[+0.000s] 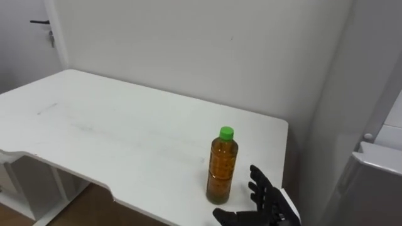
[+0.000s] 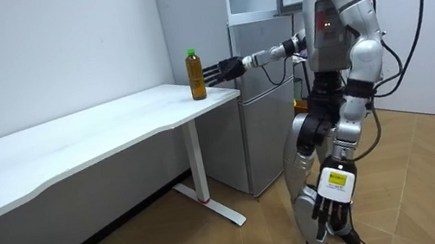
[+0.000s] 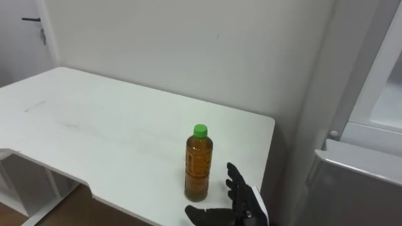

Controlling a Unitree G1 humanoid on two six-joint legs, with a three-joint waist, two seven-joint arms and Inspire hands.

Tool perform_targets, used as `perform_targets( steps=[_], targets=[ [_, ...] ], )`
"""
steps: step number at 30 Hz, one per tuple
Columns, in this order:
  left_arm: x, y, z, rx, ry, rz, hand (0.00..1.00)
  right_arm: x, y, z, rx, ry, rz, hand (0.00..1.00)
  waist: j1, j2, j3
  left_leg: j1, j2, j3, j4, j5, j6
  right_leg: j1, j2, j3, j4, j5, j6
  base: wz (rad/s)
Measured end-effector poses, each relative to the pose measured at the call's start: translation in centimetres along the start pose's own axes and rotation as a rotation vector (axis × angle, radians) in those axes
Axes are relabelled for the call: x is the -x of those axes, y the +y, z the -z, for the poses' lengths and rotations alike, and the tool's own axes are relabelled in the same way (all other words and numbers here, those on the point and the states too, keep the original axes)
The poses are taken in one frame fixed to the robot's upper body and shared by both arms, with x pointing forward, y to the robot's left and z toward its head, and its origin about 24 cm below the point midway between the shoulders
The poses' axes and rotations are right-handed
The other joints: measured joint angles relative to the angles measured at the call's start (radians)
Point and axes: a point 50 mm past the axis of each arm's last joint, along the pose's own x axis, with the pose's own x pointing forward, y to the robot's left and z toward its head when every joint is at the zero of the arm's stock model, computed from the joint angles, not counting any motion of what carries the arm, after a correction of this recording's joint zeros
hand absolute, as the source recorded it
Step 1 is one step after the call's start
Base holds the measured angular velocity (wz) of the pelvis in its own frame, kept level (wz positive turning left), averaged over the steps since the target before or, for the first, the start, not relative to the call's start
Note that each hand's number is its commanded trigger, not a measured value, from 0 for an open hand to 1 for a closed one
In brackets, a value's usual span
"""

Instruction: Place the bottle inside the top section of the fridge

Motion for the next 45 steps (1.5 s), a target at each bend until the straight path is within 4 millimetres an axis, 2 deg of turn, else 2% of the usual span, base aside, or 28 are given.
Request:
perform_targets(
  steps=[8, 14, 20, 25, 28, 38, 45],
  targets=[
    [0.2, -0.1, 0.9, 0.001, 0.037, 0.017, 0.00, -0.2, -0.2, 0.0, 0.006, 0.002, 0.026, 0.00, 0.013, -0.014, -0.0001, -0.004, -0.009, -0.026, -0.002, 0.003, 0.000, 0.005, -0.003, -0.020, -0.001, -0.002, 0.003, 0.09],
    [0.2, -0.1, 1.0, 0.000, 0.043, 0.018, 0.00, -0.6, -0.1, -0.5, 0.011, -0.010, 0.038, 0.00, 0.017, -0.018, 0.0022, -0.003, -0.013, -0.028, -0.009, 0.010, 0.003, 0.005, -0.009, -0.032, -0.001, -0.003, 0.005, 0.03],
    [0.2, 0.0, 1.4, -0.003, 0.057, 0.016, 0.00, -0.9, -0.2, -1.1, 0.006, -0.027, 0.073, 0.00, 0.020, -0.037, 0.0016, -0.014, -0.025, -0.053, -0.012, 0.017, 0.006, 0.012, -0.017, -0.065, -0.001, -0.004, 0.007, 0.15],
    [0.3, 0.4, 1.8, -0.008, 0.068, -0.004, 0.00, -1.2, -0.3, -1.7, 0.003, -0.044, 0.101, 0.00, 0.039, -0.047, 0.0070, -0.009, -0.029, -0.070, -0.011, 0.018, 0.006, 0.026, -0.017, -0.087, -0.002, -0.004, 0.007, 0.10],
    [0.3, 0.6, 1.7, -0.010, 0.065, -0.018, 0.00, -1.3, -0.4, -1.8, -0.009, -0.044, 0.112, 0.00, 0.037, -0.049, 0.0060, -0.015, -0.031, -0.083, -0.005, 0.018, 0.005, 0.029, -0.017, -0.111, -0.002, -0.005, 0.008, 0.15],
    [0.4, 1.3, 1.8, -0.006, 0.064, -0.060, 0.00, -1.3, -1.9, -1.8, -0.041, -0.024, 0.169, 0.00, 0.043, -0.047, 0.0066, -0.038, -0.035, -0.096, 0.015, 0.020, 0.004, 0.019, -0.017, -0.121, -0.001, -0.005, 0.009, 0.04],
    [0.4, 1.6, 1.9, 0.001, 0.066, -0.069, 0.00, -1.2, -3.1, -0.2, -0.056, 0.044, 0.245, 0.00, 0.049, -0.050, 0.0026, -0.046, -0.040, -0.104, 0.025, 0.021, 0.005, 0.014, -0.018, -0.117, 0.000, -0.006, 0.009, 0.01]
  ],
)
